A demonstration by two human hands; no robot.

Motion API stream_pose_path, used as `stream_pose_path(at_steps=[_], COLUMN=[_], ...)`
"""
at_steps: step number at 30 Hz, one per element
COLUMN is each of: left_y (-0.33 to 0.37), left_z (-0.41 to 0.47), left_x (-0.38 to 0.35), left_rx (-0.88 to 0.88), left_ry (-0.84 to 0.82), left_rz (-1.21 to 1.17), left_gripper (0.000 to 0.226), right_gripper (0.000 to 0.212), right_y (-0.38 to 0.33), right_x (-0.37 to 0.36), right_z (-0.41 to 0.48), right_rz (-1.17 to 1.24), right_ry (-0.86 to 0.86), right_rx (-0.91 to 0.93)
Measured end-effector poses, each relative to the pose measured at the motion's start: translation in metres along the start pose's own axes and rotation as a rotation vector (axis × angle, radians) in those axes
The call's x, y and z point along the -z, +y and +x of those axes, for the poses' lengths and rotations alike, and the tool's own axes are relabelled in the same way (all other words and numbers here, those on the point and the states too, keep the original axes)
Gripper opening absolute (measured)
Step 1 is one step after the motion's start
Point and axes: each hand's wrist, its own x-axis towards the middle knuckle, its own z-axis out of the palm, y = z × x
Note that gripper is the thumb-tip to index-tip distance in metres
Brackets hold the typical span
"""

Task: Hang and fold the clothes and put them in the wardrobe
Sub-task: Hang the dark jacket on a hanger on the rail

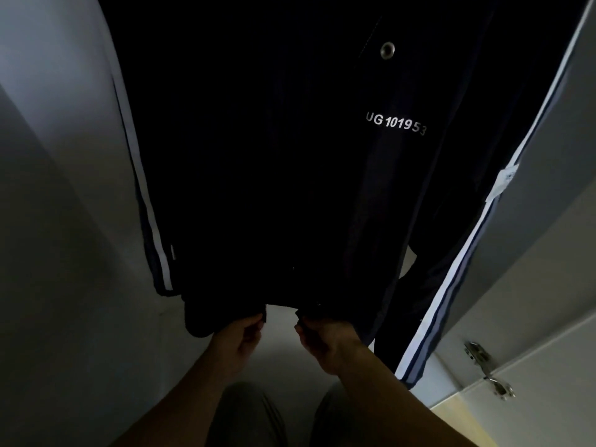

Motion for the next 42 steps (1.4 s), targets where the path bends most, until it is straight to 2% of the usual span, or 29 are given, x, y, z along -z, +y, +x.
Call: stream_pose_path(at_steps=[3,6,10,19,32,42], left_y=[-0.005,-0.007,-0.012,-0.011,-0.010,-0.011], left_z=[-0.007,-0.013,-0.021,-0.030,-0.030,-0.028], left_x=[-0.019,-0.037,-0.051,-0.076,-0.079,-0.076], left_rx=[0.023,-0.033,-0.159,-0.203,-0.247,-0.264], left_ry=[-0.077,-0.161,-0.036,0.063,0.084,0.003], left_rz=[0.038,0.055,0.273,0.136,0.133,0.196], left_gripper=[0.036,0.029,0.035,0.038,0.040,0.049], right_gripper=[0.012,0.011,0.012,0.013,0.011,0.012], right_y=[0.000,0.002,0.007,0.010,0.008,0.010], right_x=[0.003,0.005,0.003,-0.010,-0.017,-0.019], right_z=[-0.001,-0.002,-0.005,-0.005,-0.008,-0.008], right_rz=[-0.001,0.021,0.015,0.027,0.033,0.044], right_ry=[-0.014,-0.005,-0.005,0.032,0.092,0.118], right_rx=[0.027,0.069,0.105,0.109,0.172,0.227])
